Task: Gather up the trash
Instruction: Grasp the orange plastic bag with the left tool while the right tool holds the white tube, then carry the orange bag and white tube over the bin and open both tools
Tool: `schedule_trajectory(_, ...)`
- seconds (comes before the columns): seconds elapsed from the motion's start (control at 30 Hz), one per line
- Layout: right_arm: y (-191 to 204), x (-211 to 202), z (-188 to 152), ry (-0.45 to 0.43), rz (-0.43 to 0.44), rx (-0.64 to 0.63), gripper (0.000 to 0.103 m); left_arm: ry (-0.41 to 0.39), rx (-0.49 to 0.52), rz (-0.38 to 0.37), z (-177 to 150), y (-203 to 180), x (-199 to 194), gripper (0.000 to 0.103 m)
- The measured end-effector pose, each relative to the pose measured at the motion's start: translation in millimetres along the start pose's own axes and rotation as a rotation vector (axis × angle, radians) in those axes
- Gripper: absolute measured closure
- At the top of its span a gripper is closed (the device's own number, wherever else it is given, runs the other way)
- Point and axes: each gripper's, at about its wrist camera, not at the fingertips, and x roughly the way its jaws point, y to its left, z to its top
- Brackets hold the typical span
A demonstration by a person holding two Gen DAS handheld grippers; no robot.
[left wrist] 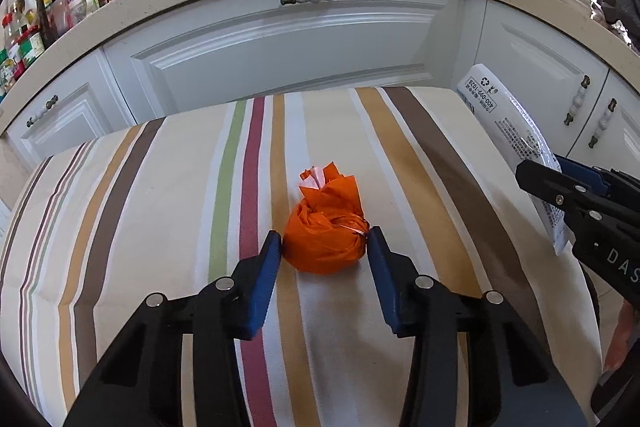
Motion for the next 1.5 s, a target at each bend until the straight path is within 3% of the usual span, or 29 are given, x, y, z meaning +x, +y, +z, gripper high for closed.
schedule_trajectory(0.47,5,-10,0,-0.011,0.0,-0.004,0.069,-0.061,0.032,0.014,-4,-4,-16,0.061)
schedule_trajectory(0.8,24,-38,-6,-0.034,0.007,-0.018,0.069,-0.091,-0.009,0.029,-13,10,-43,0.061)
schedule_trajectory(1.5,71,-131,-77,-0.079,0.028,-0.033,0.069,-0.169,-0.083,0.051,-75,34,-137,0.061)
